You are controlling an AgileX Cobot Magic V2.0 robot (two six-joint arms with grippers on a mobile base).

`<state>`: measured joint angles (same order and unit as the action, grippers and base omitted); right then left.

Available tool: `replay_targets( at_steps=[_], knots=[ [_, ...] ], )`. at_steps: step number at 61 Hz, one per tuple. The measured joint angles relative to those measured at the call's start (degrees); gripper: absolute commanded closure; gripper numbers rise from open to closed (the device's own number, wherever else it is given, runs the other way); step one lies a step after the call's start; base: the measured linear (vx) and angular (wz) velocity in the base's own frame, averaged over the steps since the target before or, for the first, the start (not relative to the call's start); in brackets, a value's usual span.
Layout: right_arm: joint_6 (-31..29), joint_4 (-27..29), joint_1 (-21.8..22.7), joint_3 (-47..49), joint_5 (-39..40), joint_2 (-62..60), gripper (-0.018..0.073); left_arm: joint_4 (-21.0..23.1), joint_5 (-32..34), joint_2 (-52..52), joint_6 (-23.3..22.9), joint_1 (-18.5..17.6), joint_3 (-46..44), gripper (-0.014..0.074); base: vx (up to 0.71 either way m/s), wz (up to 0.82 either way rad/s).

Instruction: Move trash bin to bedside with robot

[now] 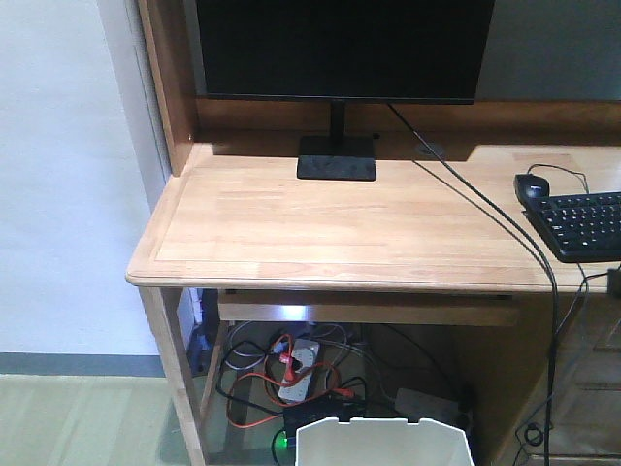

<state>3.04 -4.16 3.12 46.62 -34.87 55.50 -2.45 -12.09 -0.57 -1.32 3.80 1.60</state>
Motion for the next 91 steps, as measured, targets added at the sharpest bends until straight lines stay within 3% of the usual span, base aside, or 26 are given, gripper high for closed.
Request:
replay_targets(
  at_steps=[11,32,53,75,91],
  knots=[
    [-1.3,0.0,0.0,0.0,-4.5,4.7,-0.0170,0.0,0.0,0.0,0.0,0.0,0.0,0.0594,0.00,0.00],
    [-3.0,1.2,0.0,0.0,-6.1,11.7,-0.0148,0.0,0.0,0.0,0.0,0.0,0.0,0.0594,0.00,0.00],
    [-11.7,11.8,0.0,0.1,-7.6,24.6,-0.0138,0.0,0.0,0.0,0.0,0.0,0.0,0.0594,0.00,0.00],
    [-14.4,12.2,0.0,0.9,-0.6,42.9,-0.0127,0.0,0.0,0.0,0.0,0.0,0.0,0.0594,0.00,0.00],
    [-15.8,12.1,0.0,8.8,1.8,57.5,-0.0117,0.0,0.0,0.0,0.0,0.0,0.0,0.0594,0.00,0.00]
  ],
)
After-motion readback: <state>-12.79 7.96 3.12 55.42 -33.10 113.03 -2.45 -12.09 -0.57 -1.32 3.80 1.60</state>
